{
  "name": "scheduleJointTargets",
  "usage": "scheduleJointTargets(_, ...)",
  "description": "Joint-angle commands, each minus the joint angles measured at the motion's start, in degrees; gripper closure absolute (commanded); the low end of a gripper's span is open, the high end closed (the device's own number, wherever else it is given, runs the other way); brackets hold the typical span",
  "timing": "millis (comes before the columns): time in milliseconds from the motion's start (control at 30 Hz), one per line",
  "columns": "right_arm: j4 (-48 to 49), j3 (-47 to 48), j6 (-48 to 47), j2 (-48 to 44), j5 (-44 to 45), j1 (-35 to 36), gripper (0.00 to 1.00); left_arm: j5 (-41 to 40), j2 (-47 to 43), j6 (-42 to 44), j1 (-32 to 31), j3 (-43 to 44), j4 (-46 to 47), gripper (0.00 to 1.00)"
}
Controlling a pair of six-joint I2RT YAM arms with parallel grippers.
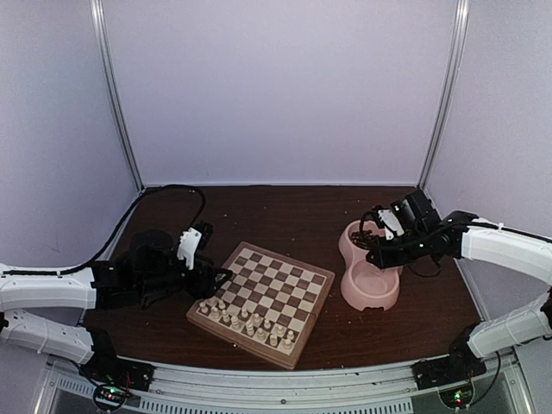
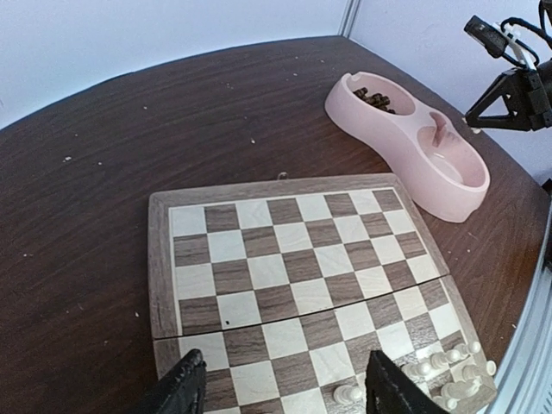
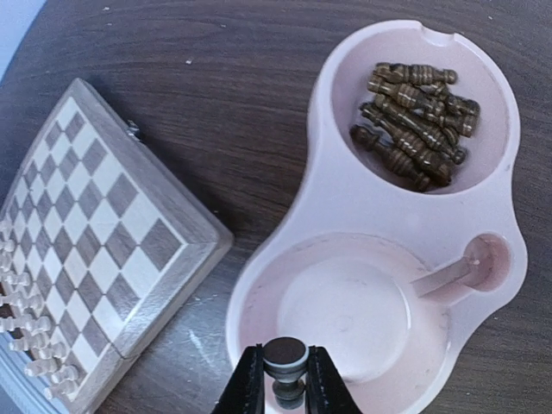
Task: Set up the chess pieces on the board
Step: Pick up the pawn from the storage box, then pass from the right arm to the left
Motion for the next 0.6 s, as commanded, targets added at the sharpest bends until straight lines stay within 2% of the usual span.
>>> scheduleJointTargets(0, 2.94, -0.56, 3.13, -2.76, -4.62, 4.7, 0.92, 4.51, 0.61, -1.97, 0.41, 0.88, 4.09, 0.36)
scheduleJointTargets(133, 3.94, 1.46, 4.19, -0.68, -1.74, 11.82, 0.92, 4.87, 3.07, 1.87, 0.41, 2.21, 4.41, 0.36)
scheduleJointTargets(300, 7.56, 5.52, 3.25, 6.79, -2.19, 17.39, 0.92, 8.36, 7.01, 5.92, 0.41, 4.19, 3.94, 0.37)
scheduleJointTargets(567, 14.48, 9.5, 2.31, 14.42, -4.11, 19.98, 0.93, 10.61, 6.6, 8.54, 0.41, 2.61, 7.05, 0.37)
